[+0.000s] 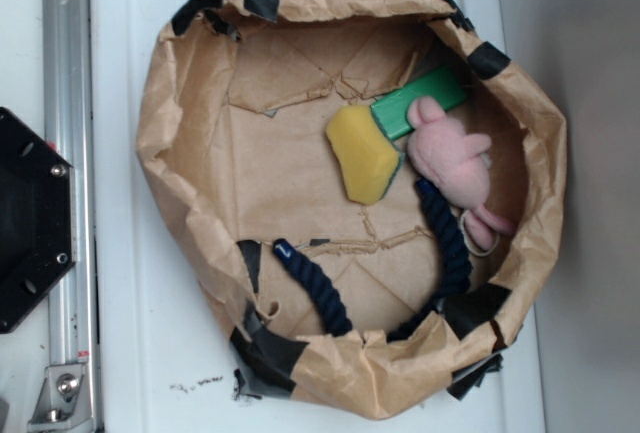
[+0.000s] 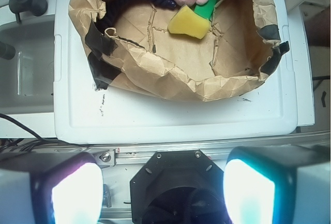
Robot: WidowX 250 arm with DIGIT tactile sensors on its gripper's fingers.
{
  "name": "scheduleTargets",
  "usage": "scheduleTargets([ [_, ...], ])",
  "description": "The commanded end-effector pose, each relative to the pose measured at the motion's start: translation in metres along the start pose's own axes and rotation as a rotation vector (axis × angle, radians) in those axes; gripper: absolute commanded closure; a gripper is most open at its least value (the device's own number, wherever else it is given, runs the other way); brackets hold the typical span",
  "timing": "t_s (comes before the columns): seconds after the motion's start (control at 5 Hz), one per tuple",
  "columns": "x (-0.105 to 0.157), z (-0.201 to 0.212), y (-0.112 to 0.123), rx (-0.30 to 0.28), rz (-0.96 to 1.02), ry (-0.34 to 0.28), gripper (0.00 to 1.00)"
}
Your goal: Grab the green sponge.
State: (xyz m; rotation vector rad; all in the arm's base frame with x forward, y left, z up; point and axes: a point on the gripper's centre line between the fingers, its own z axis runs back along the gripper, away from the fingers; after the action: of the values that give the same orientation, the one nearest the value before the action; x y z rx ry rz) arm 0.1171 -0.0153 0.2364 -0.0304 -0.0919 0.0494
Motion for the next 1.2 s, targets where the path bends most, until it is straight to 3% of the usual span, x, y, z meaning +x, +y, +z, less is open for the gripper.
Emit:
scheduleTargets([
  [0.0,0.000,0.000,0.000,0.000,0.000,0.000,0.00],
  [0.2,0.048,-0.013,0.012,-0.035,-0.052,-0.018,0.00],
  [0.4,0.090,-0.027,0.018,0.023,-0.149,-0.107,0.00],
  [0.6,0.127,-0.060,0.017,0.038,-0.273,-0.162,0.00],
  [0.8,0.161,-0.114,0.029,0.093,-0.297,-0.119,0.00],
  [1.0,0.169,-0.164,0.041,0.131,-0.308,-0.058,0.00],
])
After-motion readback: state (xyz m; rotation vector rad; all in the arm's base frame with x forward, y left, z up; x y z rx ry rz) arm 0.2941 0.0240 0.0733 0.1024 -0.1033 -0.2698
